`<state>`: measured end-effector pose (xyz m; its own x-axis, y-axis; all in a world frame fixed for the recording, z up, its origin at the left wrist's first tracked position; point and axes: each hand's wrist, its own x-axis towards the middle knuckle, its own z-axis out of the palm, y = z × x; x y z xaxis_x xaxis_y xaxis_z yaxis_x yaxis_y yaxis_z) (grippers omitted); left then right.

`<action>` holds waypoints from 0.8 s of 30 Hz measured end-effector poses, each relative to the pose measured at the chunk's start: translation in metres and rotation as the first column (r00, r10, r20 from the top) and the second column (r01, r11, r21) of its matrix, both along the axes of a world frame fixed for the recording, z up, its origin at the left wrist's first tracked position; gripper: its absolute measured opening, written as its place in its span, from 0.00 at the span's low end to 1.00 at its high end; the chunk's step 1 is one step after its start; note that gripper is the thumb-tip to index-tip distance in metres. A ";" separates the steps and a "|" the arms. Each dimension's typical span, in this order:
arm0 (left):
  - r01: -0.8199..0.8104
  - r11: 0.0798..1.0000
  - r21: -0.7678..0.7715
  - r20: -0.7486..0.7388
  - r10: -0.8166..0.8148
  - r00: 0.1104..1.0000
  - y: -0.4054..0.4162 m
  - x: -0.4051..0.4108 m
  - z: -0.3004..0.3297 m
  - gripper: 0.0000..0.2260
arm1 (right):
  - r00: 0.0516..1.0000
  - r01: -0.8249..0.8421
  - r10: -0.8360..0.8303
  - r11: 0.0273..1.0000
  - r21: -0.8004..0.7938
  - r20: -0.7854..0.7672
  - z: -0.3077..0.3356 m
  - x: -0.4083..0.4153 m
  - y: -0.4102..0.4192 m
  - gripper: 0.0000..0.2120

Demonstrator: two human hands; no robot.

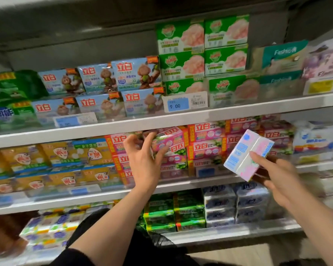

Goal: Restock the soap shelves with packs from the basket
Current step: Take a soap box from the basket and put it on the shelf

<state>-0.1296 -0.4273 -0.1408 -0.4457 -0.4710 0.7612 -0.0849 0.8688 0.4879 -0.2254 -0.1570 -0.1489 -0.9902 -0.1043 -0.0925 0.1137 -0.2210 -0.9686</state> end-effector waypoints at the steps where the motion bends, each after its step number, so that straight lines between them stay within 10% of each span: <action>1: 0.028 1.000 0.004 0.003 -0.028 1.000 0.000 0.000 -0.002 0.21 | 1.000 0.002 -0.002 1.000 -0.005 0.009 -0.001 -0.002 -0.002 0.04; 10: -0.017 0.998 -0.060 -0.064 0.013 0.998 -0.005 -0.011 0.000 0.19 | 0.999 0.017 -0.013 0.995 -0.103 0.034 -0.004 -0.014 -0.032 0.07; 15: 0.092 0.902 -0.423 0.121 -0.045 0.992 0.009 -0.026 -0.022 0.12 | 1.000 -0.004 0.006 0.993 -0.120 0.017 -0.007 -0.014 -0.038 0.09; 24: 0.393 0.883 -0.257 0.213 -0.345 0.914 0.063 -0.035 -0.046 0.18 | 1.000 -0.016 0.017 0.993 -0.113 0.010 -0.006 -0.008 -0.032 0.05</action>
